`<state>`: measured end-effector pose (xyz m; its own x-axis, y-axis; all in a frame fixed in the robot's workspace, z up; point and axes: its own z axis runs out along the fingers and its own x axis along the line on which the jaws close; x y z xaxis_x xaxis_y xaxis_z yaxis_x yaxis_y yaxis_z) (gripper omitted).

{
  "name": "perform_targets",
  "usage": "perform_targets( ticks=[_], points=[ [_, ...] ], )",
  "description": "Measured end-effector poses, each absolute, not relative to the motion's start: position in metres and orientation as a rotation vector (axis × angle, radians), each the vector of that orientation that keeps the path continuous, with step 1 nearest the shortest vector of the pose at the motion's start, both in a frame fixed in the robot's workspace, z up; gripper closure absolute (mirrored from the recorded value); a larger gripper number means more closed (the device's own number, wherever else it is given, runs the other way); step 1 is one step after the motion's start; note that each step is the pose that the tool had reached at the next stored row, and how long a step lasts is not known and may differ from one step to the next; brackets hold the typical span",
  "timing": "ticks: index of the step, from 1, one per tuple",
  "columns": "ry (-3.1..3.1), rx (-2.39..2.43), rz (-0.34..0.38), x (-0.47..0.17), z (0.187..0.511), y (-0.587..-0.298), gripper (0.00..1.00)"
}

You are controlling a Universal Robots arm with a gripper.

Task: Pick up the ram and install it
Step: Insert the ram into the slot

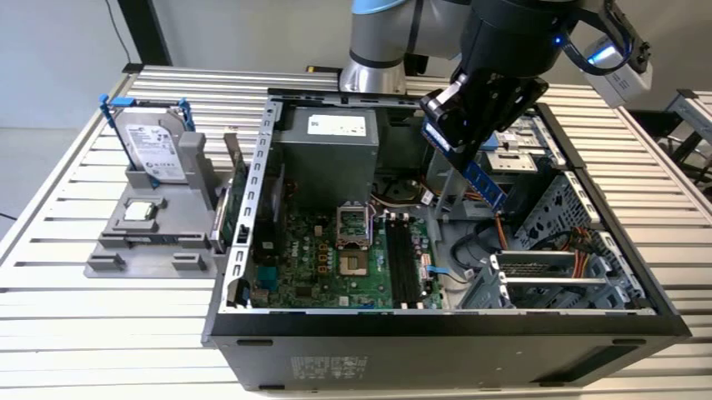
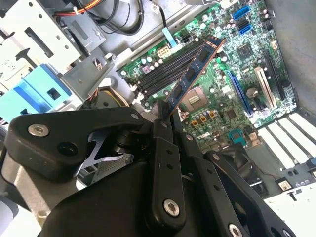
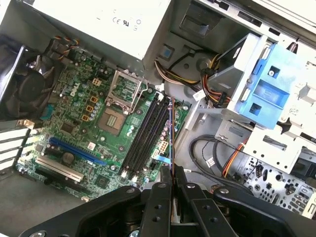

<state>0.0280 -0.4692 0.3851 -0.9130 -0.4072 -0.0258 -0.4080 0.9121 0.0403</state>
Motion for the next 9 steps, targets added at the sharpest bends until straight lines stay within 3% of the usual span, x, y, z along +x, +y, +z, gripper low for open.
perform_targets(
  ticks=[9],
  points=[
    [3.057,-0.642,0.07,0.028,0.385,-0.4692,1.0]
  ],
)
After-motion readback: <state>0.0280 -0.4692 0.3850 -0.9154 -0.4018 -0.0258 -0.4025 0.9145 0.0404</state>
